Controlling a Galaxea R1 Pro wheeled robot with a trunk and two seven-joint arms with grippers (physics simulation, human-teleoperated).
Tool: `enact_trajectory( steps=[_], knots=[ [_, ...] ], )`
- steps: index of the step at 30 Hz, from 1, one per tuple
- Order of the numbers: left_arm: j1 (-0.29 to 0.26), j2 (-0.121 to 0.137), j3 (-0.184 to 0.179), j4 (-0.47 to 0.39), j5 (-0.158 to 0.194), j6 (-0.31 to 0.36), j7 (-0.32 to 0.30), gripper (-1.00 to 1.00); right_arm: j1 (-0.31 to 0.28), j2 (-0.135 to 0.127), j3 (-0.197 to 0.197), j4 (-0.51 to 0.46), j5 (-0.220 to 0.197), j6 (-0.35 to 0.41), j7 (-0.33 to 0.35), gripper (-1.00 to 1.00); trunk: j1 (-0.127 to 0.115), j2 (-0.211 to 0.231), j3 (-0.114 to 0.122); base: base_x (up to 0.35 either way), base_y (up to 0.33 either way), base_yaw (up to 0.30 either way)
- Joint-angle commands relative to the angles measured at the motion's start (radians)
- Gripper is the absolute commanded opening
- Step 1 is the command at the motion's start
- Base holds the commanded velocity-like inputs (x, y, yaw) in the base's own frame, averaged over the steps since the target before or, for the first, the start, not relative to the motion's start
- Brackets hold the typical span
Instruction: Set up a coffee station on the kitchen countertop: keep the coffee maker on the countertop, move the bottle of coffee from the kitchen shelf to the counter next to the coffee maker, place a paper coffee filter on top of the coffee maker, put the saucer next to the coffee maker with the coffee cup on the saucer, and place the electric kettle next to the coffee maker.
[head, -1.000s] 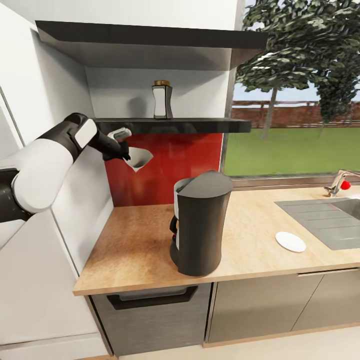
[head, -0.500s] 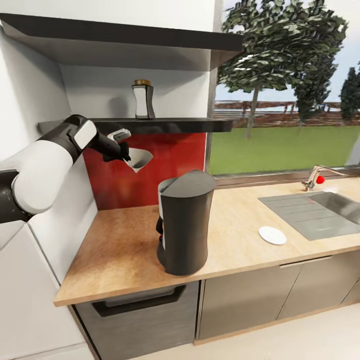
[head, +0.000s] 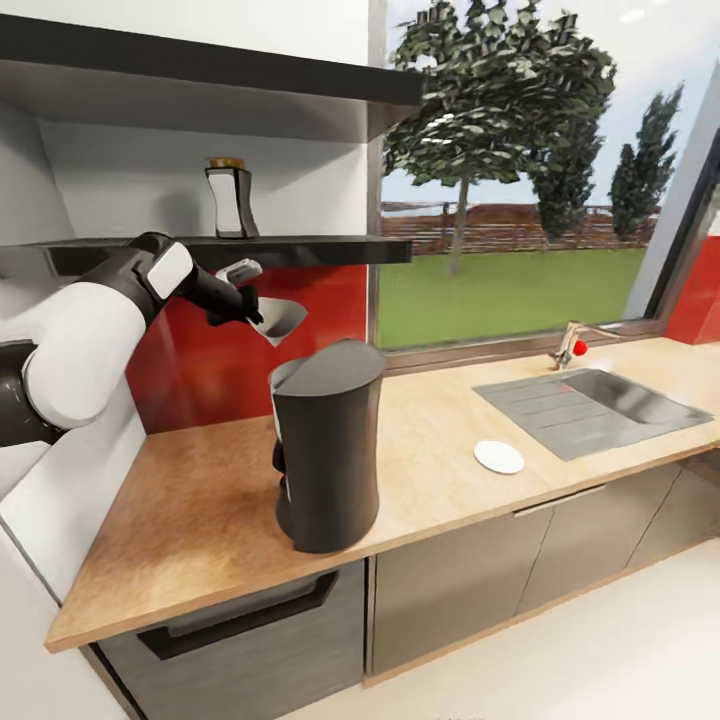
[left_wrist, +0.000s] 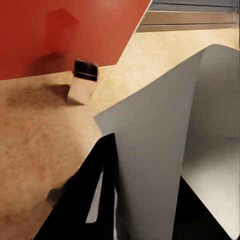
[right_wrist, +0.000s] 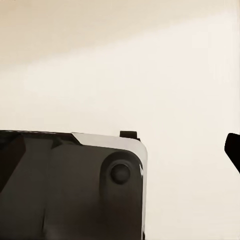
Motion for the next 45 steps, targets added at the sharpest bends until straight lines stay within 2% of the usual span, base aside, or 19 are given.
enact_trajectory(
  steps=[1, 4, 5, 10, 18, 23, 25, 29, 37, 45],
  knots=[
    [0.000, 0.000, 0.001, 0.000, 0.007, 0.005, 0.003, -1.00, 0.000, 0.000, 0.000, 0.000, 0.000, -0.002, 0.003, 1.00, 0.001, -0.002, -0.002, 0.000, 0.000, -0.258],
    [0.000, 0.003, -0.002, 0.000, 0.018, 0.005, 0.001, -1.00, 0.000, 0.000, 0.000, 0.000, 0.000, -0.002, 0.003, 1.00, 0.001, -0.002, -0.002, 0.000, 0.000, -0.146],
    [0.002, 0.006, -0.004, 0.000, 0.040, 0.005, 0.000, -1.00, -0.001, 0.000, 0.000, 0.000, 0.000, -0.002, 0.003, 1.00, 0.001, -0.002, -0.002, 0.000, 0.000, -0.043],
    [0.005, 0.016, -0.006, 0.001, 0.082, 0.005, -0.005, -1.00, 0.000, 0.000, 0.000, 0.000, 0.000, -0.002, 0.003, 1.00, 0.001, -0.002, -0.002, 0.000, 0.000, -0.016],
    [0.012, 0.035, -0.007, 0.003, 0.087, 0.005, -0.009, -1.00, 0.000, 0.000, 0.000, 0.000, 0.001, -0.002, 0.004, 1.00, 0.001, -0.002, -0.002, 0.000, 0.000, 0.000],
    [0.032, 0.036, -0.007, 0.003, 0.088, 0.005, -0.009, -1.00, -0.001, 0.000, 0.000, 0.000, 0.001, -0.002, 0.004, 1.00, 0.001, -0.002, -0.002, 0.000, 0.000, 0.000],
    [0.028, 0.031, -0.006, -0.008, 0.098, 0.007, -0.015, -1.00, -0.011, 0.009, -0.006, -0.012, 0.000, -0.006, 0.001, 1.00, 0.001, -0.002, -0.002, 0.000, 0.000, 0.000],
    [0.026, 0.031, -0.006, -0.012, 0.097, 0.007, -0.014, -1.00, -0.011, 0.010, -0.006, -0.017, 0.000, -0.007, 0.001, 1.00, 0.001, -0.002, -0.002, 0.000, 0.000, 0.000],
    [0.022, 0.033, 0.027, -0.012, 0.142, 0.005, -0.014, -1.00, -0.011, 0.007, -0.007, -0.056, 0.001, -0.008, 0.002, 1.00, 0.001, -0.002, -0.002, 0.000, 0.000, 0.000],
    [0.022, 0.033, 0.031, -0.013, 0.149, 0.005, -0.014, -1.00, -0.011, 0.006, -0.007, -0.064, 0.002, -0.008, 0.002, 1.00, 0.001, -0.002, -0.002, 0.000, 0.000, 0.000]
  ],
)
